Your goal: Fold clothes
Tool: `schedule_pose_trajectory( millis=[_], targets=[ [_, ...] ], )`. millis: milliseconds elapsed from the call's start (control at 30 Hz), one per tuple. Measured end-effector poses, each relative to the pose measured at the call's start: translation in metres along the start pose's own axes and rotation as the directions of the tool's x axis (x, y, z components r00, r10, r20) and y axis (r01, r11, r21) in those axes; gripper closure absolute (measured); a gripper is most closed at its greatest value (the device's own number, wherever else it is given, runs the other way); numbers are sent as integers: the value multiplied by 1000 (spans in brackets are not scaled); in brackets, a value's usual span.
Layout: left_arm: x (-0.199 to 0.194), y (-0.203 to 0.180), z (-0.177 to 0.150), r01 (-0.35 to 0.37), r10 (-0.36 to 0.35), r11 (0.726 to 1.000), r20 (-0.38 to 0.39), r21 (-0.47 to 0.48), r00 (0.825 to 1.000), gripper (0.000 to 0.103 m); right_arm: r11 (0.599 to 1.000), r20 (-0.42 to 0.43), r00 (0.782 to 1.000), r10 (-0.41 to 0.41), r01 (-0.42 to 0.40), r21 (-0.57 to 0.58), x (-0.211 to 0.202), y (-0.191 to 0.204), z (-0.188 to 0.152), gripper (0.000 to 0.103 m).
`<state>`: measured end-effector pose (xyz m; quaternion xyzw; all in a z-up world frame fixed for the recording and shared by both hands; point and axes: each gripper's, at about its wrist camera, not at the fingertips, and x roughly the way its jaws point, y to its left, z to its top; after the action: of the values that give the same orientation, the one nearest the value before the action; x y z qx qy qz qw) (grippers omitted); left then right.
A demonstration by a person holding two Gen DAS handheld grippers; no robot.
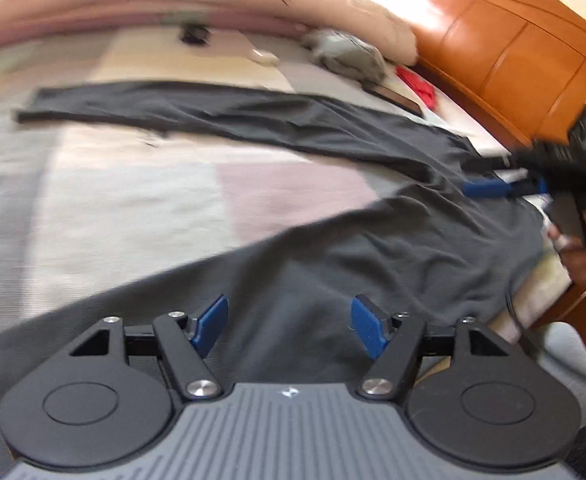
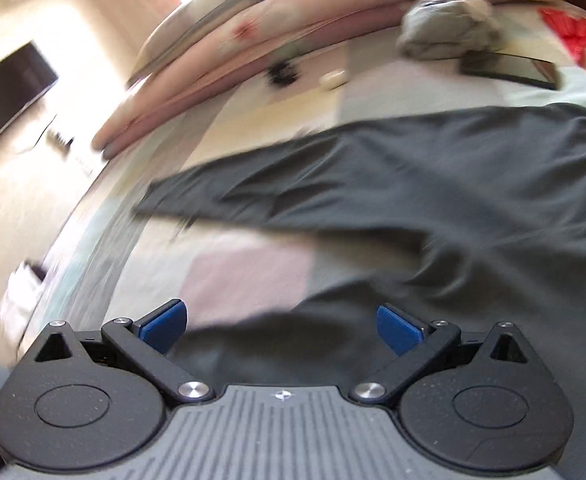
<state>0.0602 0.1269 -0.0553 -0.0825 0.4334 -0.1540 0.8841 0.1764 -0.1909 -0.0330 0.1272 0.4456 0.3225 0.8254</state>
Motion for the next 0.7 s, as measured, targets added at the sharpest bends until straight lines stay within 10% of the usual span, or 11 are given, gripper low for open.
schedule_pose_trajectory(
  millis=[367,700],
  targets=[
    [10,10,-14,30,-33,994,-28,-101,999,31,997,-75,996,-56,60,50,65,-56,38,0],
    [14,5,-8,9,-12,998,-45,-68,999,29,995,-62,998,15,-9,103,42,-60,50,0]
  ],
)
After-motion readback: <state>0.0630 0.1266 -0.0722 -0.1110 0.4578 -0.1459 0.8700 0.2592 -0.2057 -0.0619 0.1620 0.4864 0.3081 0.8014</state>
